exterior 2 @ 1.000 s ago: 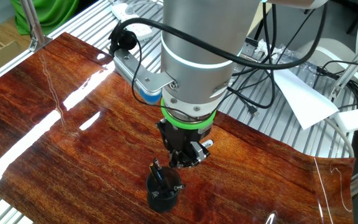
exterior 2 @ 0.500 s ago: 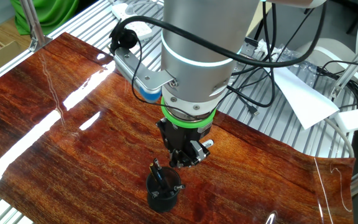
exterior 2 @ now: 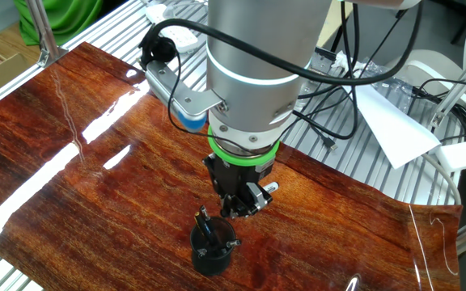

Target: Put the pen into the pen holder

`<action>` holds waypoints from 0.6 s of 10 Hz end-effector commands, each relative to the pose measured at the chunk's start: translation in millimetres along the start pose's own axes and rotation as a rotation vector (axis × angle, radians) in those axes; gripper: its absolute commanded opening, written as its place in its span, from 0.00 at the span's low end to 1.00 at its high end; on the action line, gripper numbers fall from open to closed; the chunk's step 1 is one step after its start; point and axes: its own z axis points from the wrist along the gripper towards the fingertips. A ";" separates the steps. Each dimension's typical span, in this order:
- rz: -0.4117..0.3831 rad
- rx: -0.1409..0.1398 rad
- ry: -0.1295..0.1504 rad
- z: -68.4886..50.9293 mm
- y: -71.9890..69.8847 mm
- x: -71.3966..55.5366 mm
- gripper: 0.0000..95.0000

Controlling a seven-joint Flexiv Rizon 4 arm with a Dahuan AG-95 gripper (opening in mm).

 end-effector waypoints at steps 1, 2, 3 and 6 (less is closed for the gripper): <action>0.006 0.000 -0.002 0.0 0.0 0.0 0.00; 0.015 0.001 -0.009 -0.2 -0.2 0.1 0.00; 0.018 0.008 -0.013 -0.2 -0.3 -0.1 0.00; 0.038 0.008 -0.029 -1.3 -3.0 -2.9 0.00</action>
